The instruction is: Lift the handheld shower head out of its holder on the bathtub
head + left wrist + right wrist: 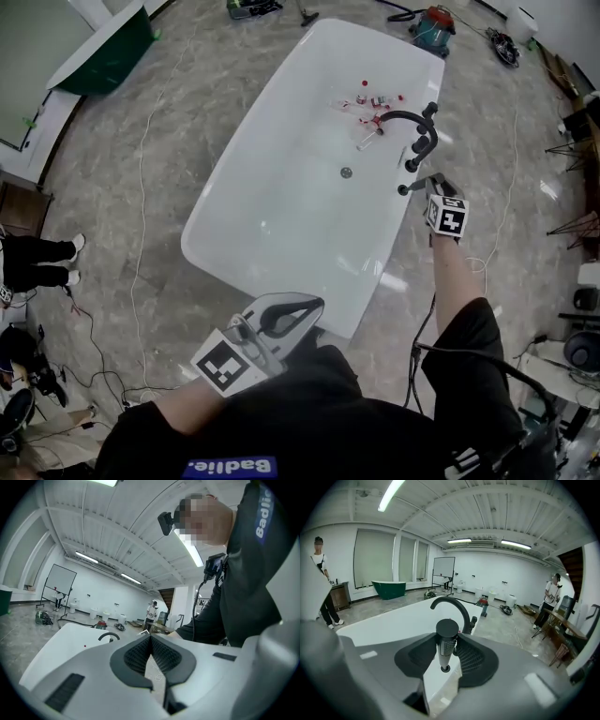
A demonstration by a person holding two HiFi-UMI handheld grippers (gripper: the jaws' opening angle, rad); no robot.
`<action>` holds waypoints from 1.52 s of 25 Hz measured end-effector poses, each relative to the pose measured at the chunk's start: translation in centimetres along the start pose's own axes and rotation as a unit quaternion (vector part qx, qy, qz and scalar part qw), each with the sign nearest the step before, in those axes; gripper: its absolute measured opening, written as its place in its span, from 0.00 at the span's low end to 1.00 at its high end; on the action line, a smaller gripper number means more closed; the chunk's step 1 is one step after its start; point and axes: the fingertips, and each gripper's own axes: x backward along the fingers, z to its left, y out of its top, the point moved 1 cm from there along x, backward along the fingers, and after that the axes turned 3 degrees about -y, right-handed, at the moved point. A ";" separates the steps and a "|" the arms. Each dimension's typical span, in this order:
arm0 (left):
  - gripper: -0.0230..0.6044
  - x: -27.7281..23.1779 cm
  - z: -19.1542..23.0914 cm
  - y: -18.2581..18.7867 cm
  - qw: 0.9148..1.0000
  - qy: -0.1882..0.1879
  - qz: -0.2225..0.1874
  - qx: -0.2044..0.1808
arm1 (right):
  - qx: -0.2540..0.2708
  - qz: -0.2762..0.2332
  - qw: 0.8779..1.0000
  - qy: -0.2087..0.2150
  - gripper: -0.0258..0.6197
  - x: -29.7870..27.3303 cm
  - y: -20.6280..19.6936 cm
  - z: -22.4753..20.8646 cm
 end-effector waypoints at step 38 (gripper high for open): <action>0.03 27.0 -7.6 0.7 0.987 -0.151 -0.047 -0.018 | -0.003 -0.125 0.991 -0.055 0.24 40.7 1.5 26.6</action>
